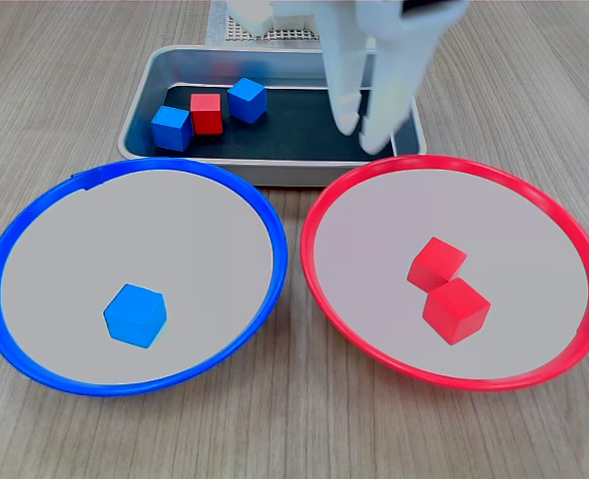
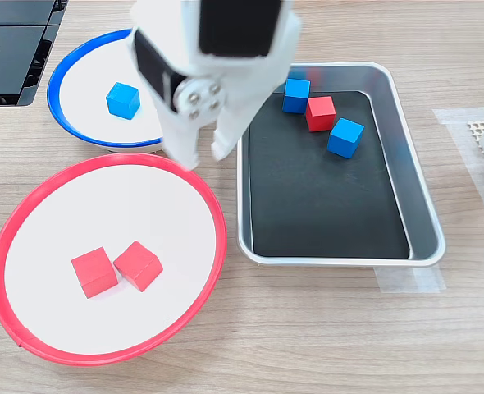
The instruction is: Move six blocks from tray to matching dishes
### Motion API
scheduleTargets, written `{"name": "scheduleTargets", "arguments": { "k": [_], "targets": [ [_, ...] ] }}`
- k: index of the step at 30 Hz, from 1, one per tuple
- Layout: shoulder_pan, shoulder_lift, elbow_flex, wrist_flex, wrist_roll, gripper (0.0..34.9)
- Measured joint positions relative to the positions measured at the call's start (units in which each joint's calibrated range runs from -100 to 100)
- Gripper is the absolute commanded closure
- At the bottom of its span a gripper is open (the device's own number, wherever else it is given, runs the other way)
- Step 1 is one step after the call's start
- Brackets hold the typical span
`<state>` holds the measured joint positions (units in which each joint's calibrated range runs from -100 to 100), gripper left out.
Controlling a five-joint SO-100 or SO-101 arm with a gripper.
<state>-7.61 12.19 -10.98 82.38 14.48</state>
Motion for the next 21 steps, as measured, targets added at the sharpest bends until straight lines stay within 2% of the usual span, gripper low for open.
{"name": "scheduleTargets", "arguments": {
  "k": [5,7,9,10,12,17,21],
  "targets": [
    [9.6,-19.2,23.4,0.1,2.1,34.7],
    [12.8,-26.1,34.8,-1.6,4.4,31.8],
    [16.0,-30.9,44.7,-4.4,7.0,27.2],
    [18.3,-35.0,52.5,-5.7,9.8,23.1],
    [18.7,-36.7,56.5,-7.0,11.5,19.4],
    [19.6,-38.8,62.3,-10.1,18.2,19.0],
    [20.2,-38.4,62.4,-10.4,20.6,18.5]
  ]
}}
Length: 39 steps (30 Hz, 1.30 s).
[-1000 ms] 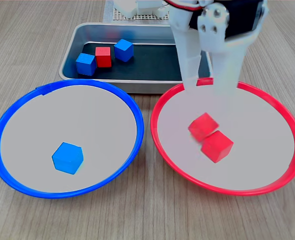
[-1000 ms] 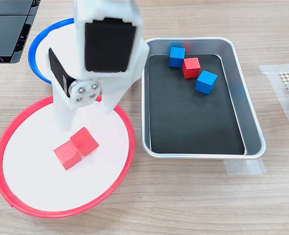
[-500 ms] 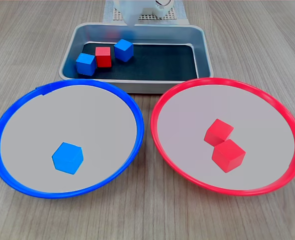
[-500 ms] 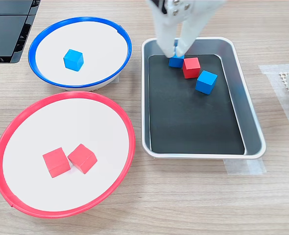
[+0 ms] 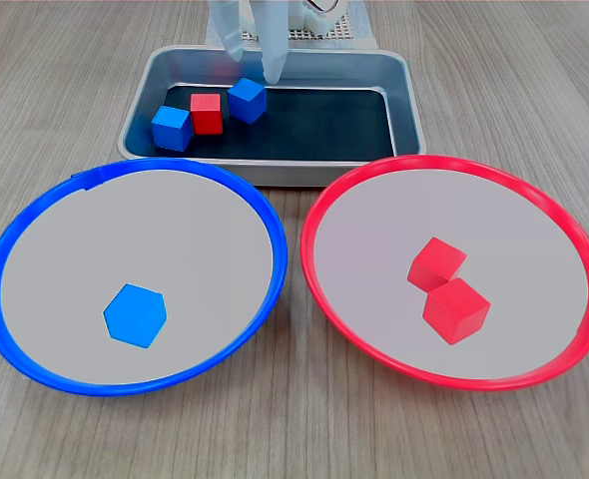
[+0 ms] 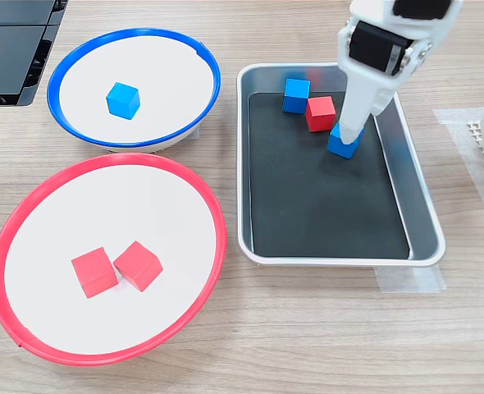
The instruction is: Move six blocks from tray to matching dishes
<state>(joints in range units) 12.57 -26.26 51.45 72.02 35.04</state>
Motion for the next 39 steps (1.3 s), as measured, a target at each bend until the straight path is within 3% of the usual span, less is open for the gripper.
{"name": "scheduleTargets", "arguments": {
  "k": [8,15,16,18,24,27,29,31,39],
  "targets": [
    [4.2,3.9,0.0,-3.9,4.6,18.2],
    [4.4,8.3,1.6,-10.7,5.3,20.0],
    [3.6,8.7,1.8,-11.3,5.3,22.9],
    [1.5,8.8,2.4,-10.8,5.3,34.2],
    [-0.2,8.8,1.2,-8.2,4.5,34.9],
    [-2.3,10.1,-7.3,-2.2,1.2,34.9],
    [-2.5,13.2,-18.8,1.6,-4.8,34.9],
    [-2.2,18.8,-35.3,2.2,-13.2,34.9],
    [-2.2,44.9,-69.9,0.4,-25.0,34.7]
  ]
}}
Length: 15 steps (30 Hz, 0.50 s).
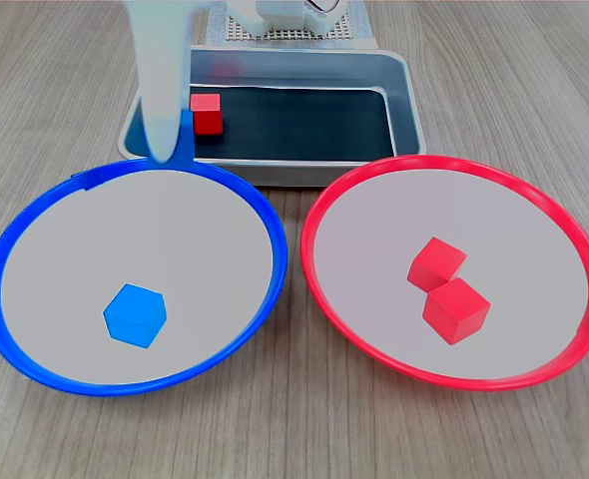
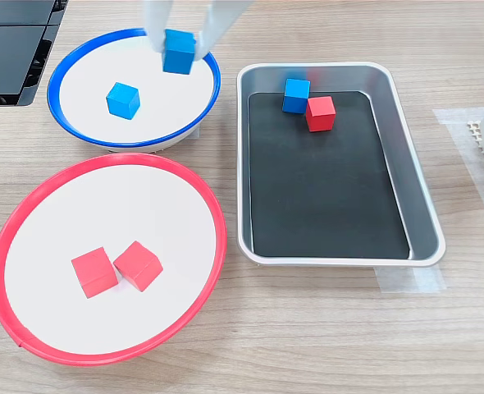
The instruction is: Move six blocks from tray to matching dishes
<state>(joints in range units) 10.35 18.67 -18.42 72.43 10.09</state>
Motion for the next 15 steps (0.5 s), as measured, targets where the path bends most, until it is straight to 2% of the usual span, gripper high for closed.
{"name": "scheduleTargets", "arguments": {
  "k": [1,3,4,5,7,8,12,15],
  "targets": [
    [0.0,3.4,-2.8,-0.6,-0.3,26.5],
    [-0.1,6.5,-4.8,-2.2,-0.3,20.0],
    [-0.1,7.4,-5.0,-2.0,-0.2,17.9],
    [-0.1,7.8,-5.0,-2.6,0.1,18.1],
    [0.0,7.8,-4.5,-2.8,0.8,24.4],
    [0.0,7.2,-3.5,-2.8,1.1,34.6],
    [0.2,3.2,1.5,-1.8,2.1,34.8],
    [3.3,-8.5,13.8,0.7,2.9,34.8]
  ]
}}
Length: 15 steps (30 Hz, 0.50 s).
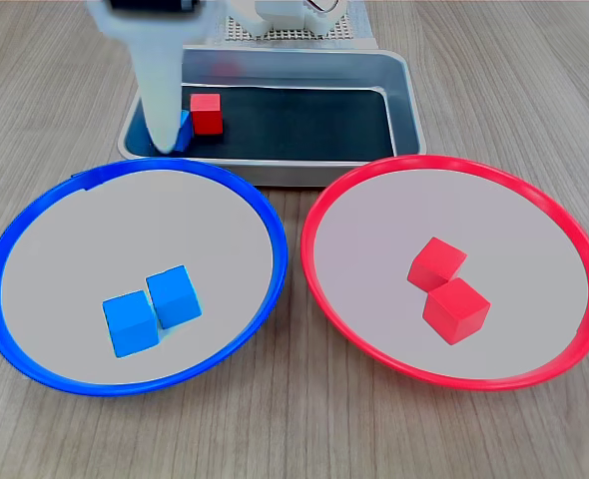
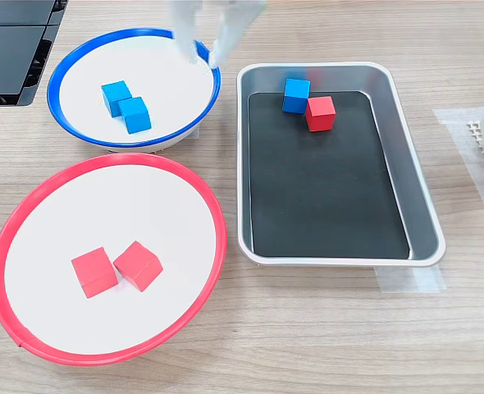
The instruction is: Move six blocks from tray to matching dishes
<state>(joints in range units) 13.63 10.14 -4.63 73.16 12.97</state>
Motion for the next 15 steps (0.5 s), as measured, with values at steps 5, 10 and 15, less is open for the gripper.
{"name": "scheduleTargets", "arguments": {
  "k": [5,10,15],
  "targets": [
    [4.2,-12.6,16.7,0.2,1.5,34.8],
    [6.2,-23.4,36.4,-1.7,4.1,28.8],
    [6.9,-26.2,46.7,-5.9,5.3,18.1]
  ]
}}
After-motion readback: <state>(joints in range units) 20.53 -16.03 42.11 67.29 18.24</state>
